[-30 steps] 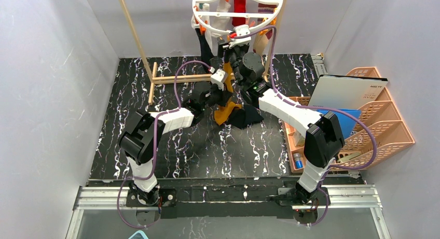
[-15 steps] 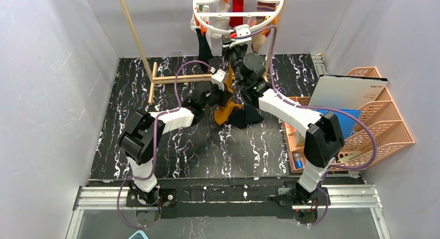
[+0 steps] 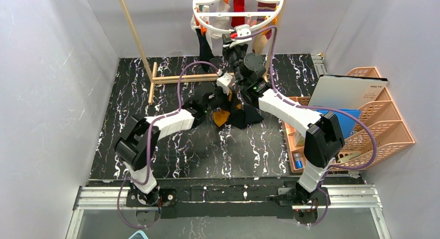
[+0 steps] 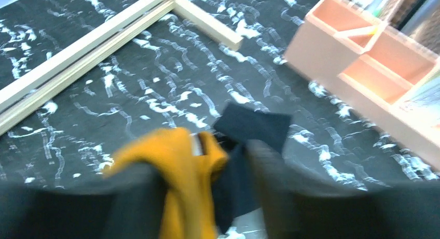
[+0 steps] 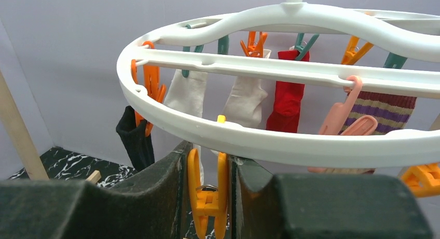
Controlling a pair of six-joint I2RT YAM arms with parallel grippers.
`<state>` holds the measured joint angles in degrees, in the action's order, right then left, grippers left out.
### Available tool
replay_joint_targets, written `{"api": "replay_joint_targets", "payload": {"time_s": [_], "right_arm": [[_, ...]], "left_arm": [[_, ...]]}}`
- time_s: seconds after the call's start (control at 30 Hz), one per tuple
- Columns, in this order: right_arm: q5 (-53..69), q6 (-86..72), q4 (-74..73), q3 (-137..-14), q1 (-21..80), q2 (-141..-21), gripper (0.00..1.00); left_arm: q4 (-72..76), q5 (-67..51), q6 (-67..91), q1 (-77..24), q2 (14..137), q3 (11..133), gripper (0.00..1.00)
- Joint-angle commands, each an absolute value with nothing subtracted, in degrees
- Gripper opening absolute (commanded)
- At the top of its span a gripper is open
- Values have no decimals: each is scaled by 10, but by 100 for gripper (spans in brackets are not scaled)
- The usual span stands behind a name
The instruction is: Remove the socks clipped to the hanger
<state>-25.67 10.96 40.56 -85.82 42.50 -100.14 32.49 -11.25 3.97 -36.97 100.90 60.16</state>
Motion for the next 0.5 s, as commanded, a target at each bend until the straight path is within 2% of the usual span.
{"api": "replay_joint_targets", "payload": {"time_s": [0.0, 0.03, 0.07, 0.17, 0.33, 0.47], "right_arm": [[-272, 123, 440, -862, 428, -979, 5], [-272, 123, 441, -863, 428, -979, 5], [-273, 125, 442, -862, 428, -979, 5], [-274, 129, 445, -859, 428, -975, 5], [-282, 139, 453, -847, 427, -960, 6], [-285, 142, 457, -833, 425, -943, 6]], "left_arm": [[314, -140, -21, -420, 898, 596, 88], [315, -132, -30, -427, 883, 587, 97], [317, -117, -39, -434, 868, 576, 98], [357, -21, -53, -442, 824, 523, 98], [462, 265, -77, -435, 802, 445, 98], [470, 290, -82, -408, 820, 446, 98]]}}
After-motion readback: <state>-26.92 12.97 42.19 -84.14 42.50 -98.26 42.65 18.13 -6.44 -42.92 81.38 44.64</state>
